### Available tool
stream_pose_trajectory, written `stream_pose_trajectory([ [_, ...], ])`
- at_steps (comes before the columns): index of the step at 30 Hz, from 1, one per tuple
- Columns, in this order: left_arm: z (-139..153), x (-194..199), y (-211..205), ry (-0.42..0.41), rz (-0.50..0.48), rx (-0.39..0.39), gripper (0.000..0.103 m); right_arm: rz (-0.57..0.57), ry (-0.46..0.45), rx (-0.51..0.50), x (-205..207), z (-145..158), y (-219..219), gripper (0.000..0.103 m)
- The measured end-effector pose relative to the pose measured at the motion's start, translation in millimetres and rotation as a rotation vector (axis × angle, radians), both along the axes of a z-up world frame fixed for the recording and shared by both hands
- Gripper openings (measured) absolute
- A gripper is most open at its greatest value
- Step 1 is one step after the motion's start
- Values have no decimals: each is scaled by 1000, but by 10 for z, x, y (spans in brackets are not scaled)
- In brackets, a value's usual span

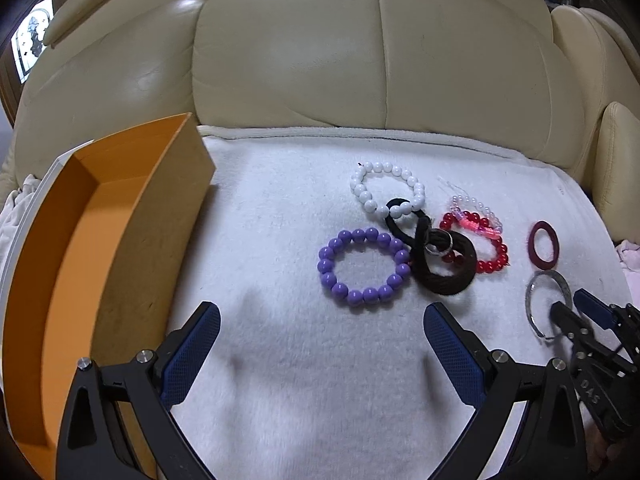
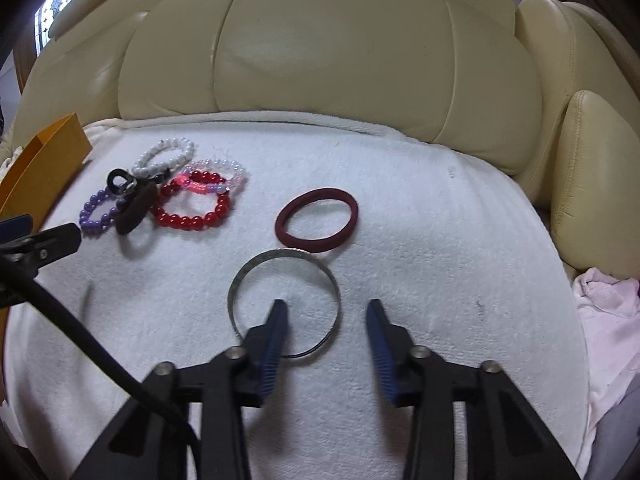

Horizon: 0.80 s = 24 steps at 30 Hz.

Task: Organize jewelry
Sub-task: 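Grasp the purple beaded bracelet with the left tool while the right tool grasps the silver bangle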

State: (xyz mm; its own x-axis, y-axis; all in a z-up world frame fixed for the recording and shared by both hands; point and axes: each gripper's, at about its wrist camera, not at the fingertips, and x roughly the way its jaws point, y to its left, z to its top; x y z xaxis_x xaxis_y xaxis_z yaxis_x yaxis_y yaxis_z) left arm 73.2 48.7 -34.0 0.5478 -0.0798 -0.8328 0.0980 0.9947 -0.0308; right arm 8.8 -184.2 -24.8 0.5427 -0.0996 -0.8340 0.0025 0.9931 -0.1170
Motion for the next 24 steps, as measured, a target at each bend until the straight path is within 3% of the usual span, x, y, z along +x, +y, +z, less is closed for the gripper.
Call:
stream_pose_trajectory([
  [4,-107,138,-22,20,-9,32,91,-1,-3,52,35,16,-81,32],
  [8,-165,212,-65,11,-42,38,86,8,22,176,26,104,-260,33],
  [13,-157,207,-135,-12,-90,26,62,9,34,244,48,184,-426,34],
  [14,-151,190,-156,-19,-102,25,59,15,25,258,51,215,-453,42],
  [15,-138,156,-182,-27,-119,15,47,25,10,275,43,261,-468,59],
  [17,-127,122,-228,-37,-138,10,39,40,-35,288,-18,324,-428,75],
  [19,-118,123,-209,-47,-153,2,28,83,-70,278,-63,368,-331,75],
  [24,-90,86,-176,-50,-164,-9,17,132,0,171,-27,180,-36,74],
])
